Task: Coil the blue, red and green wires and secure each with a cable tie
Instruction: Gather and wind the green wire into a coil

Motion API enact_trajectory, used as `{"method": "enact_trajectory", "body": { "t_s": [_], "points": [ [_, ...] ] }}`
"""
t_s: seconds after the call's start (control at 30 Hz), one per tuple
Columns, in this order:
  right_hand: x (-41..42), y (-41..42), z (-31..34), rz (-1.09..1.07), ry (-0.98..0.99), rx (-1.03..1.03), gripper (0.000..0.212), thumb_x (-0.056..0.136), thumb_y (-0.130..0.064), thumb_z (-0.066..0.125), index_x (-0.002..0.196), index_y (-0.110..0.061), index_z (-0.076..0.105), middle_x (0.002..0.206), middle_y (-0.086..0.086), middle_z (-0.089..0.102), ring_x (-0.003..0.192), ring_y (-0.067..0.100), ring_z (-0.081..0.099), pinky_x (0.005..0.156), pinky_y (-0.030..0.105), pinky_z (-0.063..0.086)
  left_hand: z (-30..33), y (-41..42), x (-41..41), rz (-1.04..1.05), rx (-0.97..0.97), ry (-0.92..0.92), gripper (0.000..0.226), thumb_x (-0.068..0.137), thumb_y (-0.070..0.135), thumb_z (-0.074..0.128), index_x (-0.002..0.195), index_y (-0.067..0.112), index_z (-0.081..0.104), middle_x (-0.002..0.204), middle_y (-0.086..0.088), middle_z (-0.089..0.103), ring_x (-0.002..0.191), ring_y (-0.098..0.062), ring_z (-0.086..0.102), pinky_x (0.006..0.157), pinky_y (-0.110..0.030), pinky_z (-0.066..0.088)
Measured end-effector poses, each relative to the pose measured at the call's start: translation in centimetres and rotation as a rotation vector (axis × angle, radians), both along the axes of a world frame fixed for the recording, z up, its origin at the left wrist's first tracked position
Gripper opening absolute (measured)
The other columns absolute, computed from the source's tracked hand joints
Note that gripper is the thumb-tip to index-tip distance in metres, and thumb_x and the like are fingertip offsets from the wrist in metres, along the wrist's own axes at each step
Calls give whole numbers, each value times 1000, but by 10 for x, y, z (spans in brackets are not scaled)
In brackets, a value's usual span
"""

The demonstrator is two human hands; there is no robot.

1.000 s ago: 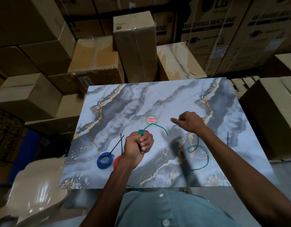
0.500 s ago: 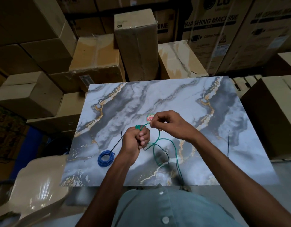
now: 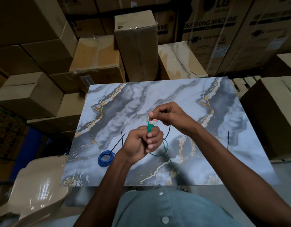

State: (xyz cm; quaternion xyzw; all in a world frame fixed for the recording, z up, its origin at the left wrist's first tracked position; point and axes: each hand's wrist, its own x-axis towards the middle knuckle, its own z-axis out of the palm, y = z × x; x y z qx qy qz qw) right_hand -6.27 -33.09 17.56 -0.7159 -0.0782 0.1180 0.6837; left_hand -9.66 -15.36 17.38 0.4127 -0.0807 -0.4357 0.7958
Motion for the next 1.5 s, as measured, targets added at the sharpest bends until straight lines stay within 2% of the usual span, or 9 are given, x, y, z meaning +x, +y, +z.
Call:
{"method": "enact_trajectory", "body": {
  "t_s": [0.17, 0.27, 0.43, 0.67, 0.83, 1.07, 1.17, 1.33, 1.5],
  "points": [
    [-4, -1, -27, -44, 151, 53, 36, 91, -24, 76, 93, 12, 72, 59, 4, 32, 57, 15, 21, 49, 22, 22, -2, -1, -3, 130, -112, 75, 28, 64, -4, 27, 66, 16, 46, 62, 0, 39, 54, -13, 38, 42, -20, 33],
    [-14, 5, -49, 17, 309, 114, 53, 86, -29, 75, 99, 20, 58, 72, 13, 30, 60, 12, 20, 47, 18, 22, -6, 1, -2, 220, -204, 98, 31, 67, -3, 30, 74, 13, 56, 71, -3, 47, 64, -16, 47, 54, -23, 43],
    [-35, 6, -63, 79, 423, 123, 20, 100, -21, 63, 96, -6, 75, 62, -4, 20, 55, 10, 16, 51, 22, 14, -15, 10, 8, 394, -241, 50, 46, 74, -6, 37, 108, 0, 69, 107, -18, 68, 102, -32, 67, 86, -33, 56],
    [-50, 16, -32, 166, 346, -21, 24, 104, -23, 61, 109, -8, 79, 66, 1, 33, 55, 14, 21, 51, 22, 20, -31, 15, 23, 502, -284, 28, 63, 77, -11, 35, 139, -8, 43, 143, -25, 51, 138, -38, 46, 115, -40, 37],
    [-50, 6, -10, 153, 302, -119, 24, 105, -15, 57, 105, 0, 75, 64, -2, 42, 49, 8, 27, 48, 20, 24, -44, 16, 29, 597, 38, -181, 61, 71, -8, 39, 131, 0, 50, 131, -16, 62, 130, -27, 55, 113, -31, 40],
    [-45, -11, 18, 160, 177, -260, 21, 101, -11, 61, 93, -9, 80, 62, -1, 44, 53, 12, 36, 51, 22, 31, -58, 12, 12, 408, 591, -545, 43, 69, 16, 44, 107, 21, 65, 101, 11, 72, 104, -12, 66, 91, -32, 44],
    [-38, -15, 30, 197, 95, -306, 16, 97, -13, 67, 90, -9, 81, 60, 7, 44, 54, 13, 36, 52, 26, 32, -56, 11, 3, 327, 615, -607, 35, 70, 6, 38, 91, 17, 63, 84, 6, 70, 86, -11, 67, 75, -19, 45],
    [-28, -21, 51, 281, -66, -412, 12, 91, -4, 75, 82, -7, 82, 55, 4, 44, 50, 5, 31, 51, 8, 31, -55, 7, -3, 122, 725, -670, 23, 68, 9, 38, 72, 10, 60, 64, -7, 61, 63, -28, 63, 58, -33, 48],
    [-8, -31, 54, 229, -145, -384, 7, 85, -14, 84, 81, -9, 82, 55, 3, 53, 51, 6, 38, 51, 16, 32, -40, 2, -10, -3, 617, -568, 18, 64, 7, 36, 61, 14, 53, 55, -10, 50, 55, -22, 55, 50, -26, 41]
  ]
}}
